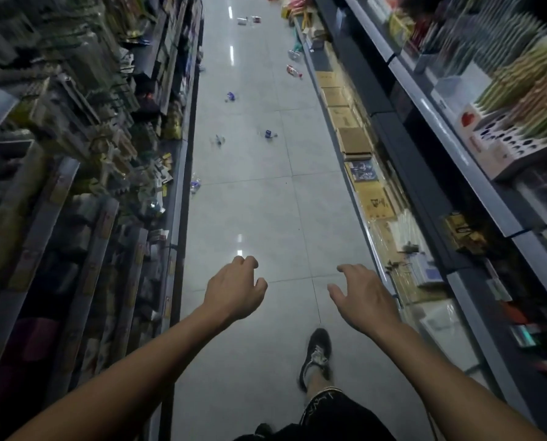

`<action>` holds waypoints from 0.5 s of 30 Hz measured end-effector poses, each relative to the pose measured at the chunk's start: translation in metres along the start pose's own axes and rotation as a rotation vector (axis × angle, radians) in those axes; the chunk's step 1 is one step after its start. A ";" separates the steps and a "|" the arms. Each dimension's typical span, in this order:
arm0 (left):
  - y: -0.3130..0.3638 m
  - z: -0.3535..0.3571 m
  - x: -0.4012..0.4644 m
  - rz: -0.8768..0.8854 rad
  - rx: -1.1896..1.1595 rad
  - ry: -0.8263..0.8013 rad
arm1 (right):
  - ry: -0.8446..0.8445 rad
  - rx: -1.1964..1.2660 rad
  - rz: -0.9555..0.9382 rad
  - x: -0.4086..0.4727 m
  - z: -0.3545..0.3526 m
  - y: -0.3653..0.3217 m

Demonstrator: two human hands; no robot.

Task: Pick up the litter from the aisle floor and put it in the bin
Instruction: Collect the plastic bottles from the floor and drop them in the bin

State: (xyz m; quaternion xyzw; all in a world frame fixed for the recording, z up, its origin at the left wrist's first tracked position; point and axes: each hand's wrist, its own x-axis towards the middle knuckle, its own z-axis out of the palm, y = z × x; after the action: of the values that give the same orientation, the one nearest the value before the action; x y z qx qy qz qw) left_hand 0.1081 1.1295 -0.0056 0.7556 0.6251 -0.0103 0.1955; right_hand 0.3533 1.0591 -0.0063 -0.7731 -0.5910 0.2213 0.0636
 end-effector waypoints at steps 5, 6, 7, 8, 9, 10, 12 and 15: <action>0.033 -0.014 0.080 -0.031 0.025 0.020 | 0.001 0.026 -0.034 0.082 -0.031 0.022; 0.039 -0.017 0.092 -0.043 0.032 0.016 | -0.015 0.028 -0.039 0.095 -0.036 0.025; 0.043 -0.019 0.104 -0.051 0.040 0.018 | -0.030 0.028 -0.047 0.109 -0.040 0.028; 0.046 -0.022 0.116 -0.058 0.048 0.022 | -0.043 0.025 -0.058 0.124 -0.045 0.030; 0.049 -0.024 0.128 -0.069 0.054 0.027 | -0.051 0.022 -0.072 0.139 -0.049 0.031; 0.050 -0.027 0.140 -0.085 0.055 0.030 | -0.055 0.020 -0.085 0.156 -0.053 0.032; 0.052 -0.033 0.163 -0.117 0.051 0.034 | -0.060 0.014 -0.113 0.189 -0.062 0.031; 0.050 -0.043 0.192 -0.165 0.034 0.050 | -0.073 0.012 -0.147 0.238 -0.073 0.022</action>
State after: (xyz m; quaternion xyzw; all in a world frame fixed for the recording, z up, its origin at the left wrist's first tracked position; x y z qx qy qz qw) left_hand 0.1870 1.3160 -0.0014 0.7047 0.6897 -0.0179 0.1655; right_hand 0.4520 1.2890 -0.0127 -0.7185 -0.6469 0.2477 0.0627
